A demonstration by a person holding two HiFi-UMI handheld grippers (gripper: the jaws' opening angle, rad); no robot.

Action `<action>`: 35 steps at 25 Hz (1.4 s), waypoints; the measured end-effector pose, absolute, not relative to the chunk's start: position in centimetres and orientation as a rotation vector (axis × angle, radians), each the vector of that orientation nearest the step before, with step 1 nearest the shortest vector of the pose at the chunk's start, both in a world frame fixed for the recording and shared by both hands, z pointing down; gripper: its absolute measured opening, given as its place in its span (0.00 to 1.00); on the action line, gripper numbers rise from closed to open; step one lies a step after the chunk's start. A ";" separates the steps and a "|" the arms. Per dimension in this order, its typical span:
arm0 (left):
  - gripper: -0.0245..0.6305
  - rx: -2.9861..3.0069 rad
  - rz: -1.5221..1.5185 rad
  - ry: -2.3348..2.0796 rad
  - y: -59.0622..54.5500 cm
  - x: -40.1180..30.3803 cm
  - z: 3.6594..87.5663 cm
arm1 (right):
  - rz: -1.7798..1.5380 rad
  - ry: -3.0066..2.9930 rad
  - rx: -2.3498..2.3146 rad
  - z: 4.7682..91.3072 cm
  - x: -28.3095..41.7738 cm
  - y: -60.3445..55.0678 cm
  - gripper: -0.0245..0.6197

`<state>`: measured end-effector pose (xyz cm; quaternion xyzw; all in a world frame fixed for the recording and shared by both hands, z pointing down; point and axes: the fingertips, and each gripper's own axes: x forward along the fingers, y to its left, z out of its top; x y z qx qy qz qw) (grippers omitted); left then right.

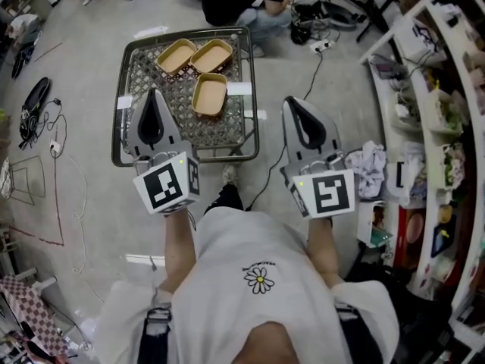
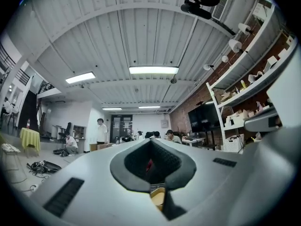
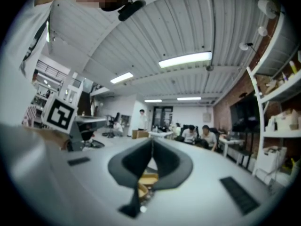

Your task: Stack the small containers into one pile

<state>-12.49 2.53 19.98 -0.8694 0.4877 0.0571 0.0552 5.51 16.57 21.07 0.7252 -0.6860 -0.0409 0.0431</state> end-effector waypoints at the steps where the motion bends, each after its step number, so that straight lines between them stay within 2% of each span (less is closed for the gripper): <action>1: 0.07 -2.643 0.171 1.478 1.0 -12.2 20.0 | -0.127 -2.102 2.219 20.9 5.7 14.9 0.09; 12: 0.07 -2.695 0.134 1.403 -9.6 -8.0 20.8 | -0.125 -2.111 2.221 20.9 7.9 2.6 0.09; 35: 0.07 -2.647 0.115 1.705 -10.1 -5.1 22.5 | -0.015 -2.369 1.862 23.6 11.4 -3.8 0.09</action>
